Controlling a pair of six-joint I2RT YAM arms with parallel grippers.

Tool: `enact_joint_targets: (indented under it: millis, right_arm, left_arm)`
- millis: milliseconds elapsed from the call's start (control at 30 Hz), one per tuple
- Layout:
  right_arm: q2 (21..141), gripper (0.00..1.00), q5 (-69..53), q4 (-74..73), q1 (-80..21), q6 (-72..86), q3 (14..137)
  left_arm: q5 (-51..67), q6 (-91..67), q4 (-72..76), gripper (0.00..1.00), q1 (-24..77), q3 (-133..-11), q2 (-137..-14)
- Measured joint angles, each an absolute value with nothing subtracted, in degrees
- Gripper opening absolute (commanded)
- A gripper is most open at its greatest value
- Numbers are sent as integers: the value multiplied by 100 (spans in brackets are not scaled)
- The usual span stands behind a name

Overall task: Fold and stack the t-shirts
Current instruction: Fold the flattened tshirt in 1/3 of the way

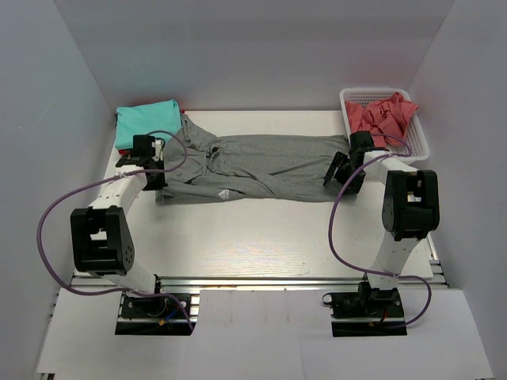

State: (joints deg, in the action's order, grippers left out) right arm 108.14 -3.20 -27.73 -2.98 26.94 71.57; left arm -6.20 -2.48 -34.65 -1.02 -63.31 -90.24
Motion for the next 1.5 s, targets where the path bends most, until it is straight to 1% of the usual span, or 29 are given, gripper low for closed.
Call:
enact_joint_targets:
  millis: [133, 233, 267, 300, 367, 467, 567, 600, 633, 700, 833, 933, 1033, 1100, 1167, 1200, 1300, 1433, 1500]
  right_arm:
    - [10814, 78, -318, -2773, -298, 2692, 7157]
    - [10814, 78, -316, -2781, -298, 2694, 7157]
    - [10816, 78, -316, -2783, -298, 2694, 7157]
    - [10816, 78, -318, -2790, -296, 2694, 7157]
    - [10816, 78, -320, -2794, -296, 2696, 7159]
    - [10816, 78, -322, -2825, -296, 2689, 7179]
    - [10814, 78, -287, -2851, -296, 2670, 7185]
    - [10805, 79, -266, -2860, -298, 2663, 7185]
    - [10783, 79, -215, -2886, -298, 2661, 7185]
    - [10715, 80, -89, -2963, -298, 2646, 7183]
    - [10326, 82, 154, -3030, -298, 2565, 7166]
    - [9955, 82, 296, -3024, -298, 2486, 7166]
    - [9717, 82, 377, -2998, -298, 2456, 7142]
    - [9638, 82, 375, -2952, -298, 2438, 7100]
    - [9614, 82, 311, -2860, -309, 2432, 7030]
    - [9620, 82, 272, -2823, -325, 2425, 6997]
    - [9664, 82, 106, -2685, -392, 2416, 6945]
    - [9990, 82, -69, -2405, -515, 2416, 6952]
    - [10228, 82, -174, -2333, -554, 2429, 6954]
  left_arm:
    - [-989, -410, -3516, 0, -99, -6322, -8864]
    - [-1166, -510, -3492, 0, -130, -6082, -8853]
    - [-1219, -541, -3498, 15, -141, -5948, -8851]
    - [-1271, -552, -3507, 24, -145, -5835, -8851]
    - [-1356, -611, -3614, 37, -145, -5697, -8892]
    - [-1653, -760, -3789, 38, -139, -5771, -9157]
    - [-2025, -895, -3997, 52, -139, -5990, -9712]
    - [-2150, -961, -4091, 63, -139, -6066, -9902]
    - [-2239, -985, -4165, 73, -139, -6121, -10040]
    - [-2394, -1072, -4372, 99, -139, -6287, -10108]
    - [-2139, -1144, -4372, 100, -143, -6392, -9651]
    - [-1426, -1020, -4064, 100, -134, -6390, -8718]
    - [-569, -945, -3398, 100, -126, -6390, -7782]
    - [126, -926, -2932, 100, -117, -6392, -7531]
    - [917, -913, -2506, 100, -89, -6466, -7679]
    - [1380, -913, -2298, 100, -67, -6578, -7990]
    - [2150, -915, -1881, 100, -23, -6702, -8892]
    - [2860, -954, -1728, 100, 12, -6466, -10014]
    - [3024, -978, -1734, 100, 14, -6261, -10241]
